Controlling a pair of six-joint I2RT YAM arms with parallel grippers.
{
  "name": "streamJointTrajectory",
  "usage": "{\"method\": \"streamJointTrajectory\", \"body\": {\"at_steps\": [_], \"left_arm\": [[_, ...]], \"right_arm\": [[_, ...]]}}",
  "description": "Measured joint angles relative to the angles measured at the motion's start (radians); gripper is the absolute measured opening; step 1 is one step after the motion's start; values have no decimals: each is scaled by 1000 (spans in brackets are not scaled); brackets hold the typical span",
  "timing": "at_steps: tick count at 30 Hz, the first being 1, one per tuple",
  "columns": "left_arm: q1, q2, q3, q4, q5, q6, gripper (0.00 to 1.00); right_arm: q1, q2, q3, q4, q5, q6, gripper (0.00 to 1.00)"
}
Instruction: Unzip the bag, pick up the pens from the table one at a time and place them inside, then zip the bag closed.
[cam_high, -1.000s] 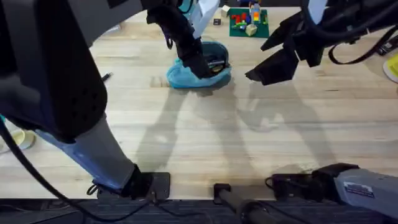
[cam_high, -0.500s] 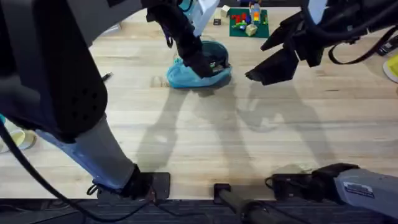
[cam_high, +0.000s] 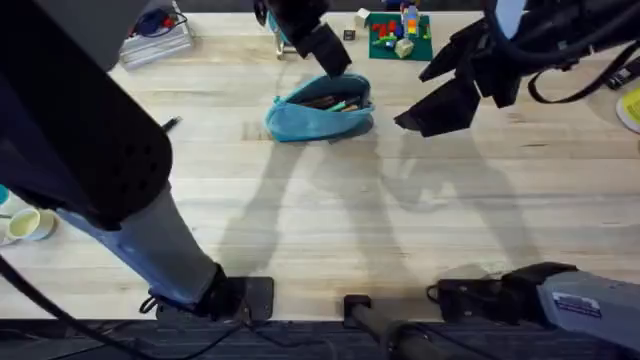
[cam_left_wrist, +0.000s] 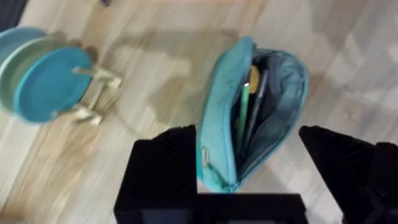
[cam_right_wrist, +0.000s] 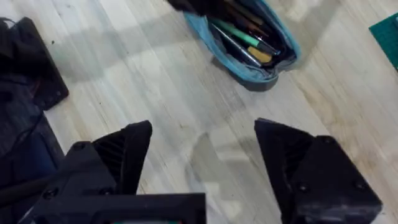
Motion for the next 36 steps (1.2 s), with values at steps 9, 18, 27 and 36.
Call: {"method": "streamJointTrajectory", "body": {"at_steps": [9,18,27,36], "left_arm": [[19,-6,24,-64,-73,-78,995],[105,-124,-18,-79,-90,-105,995],[238,-280,-183,-63,-120,-109,995],[459,-390,-308,-29,-133,-109,995]], "right_arm": [[0,0,0,0,0,0,998],[0,0,0,0,0,0,998],[0,0,0,0,0,0,998],[0,0,0,0,0,0,998]]}}
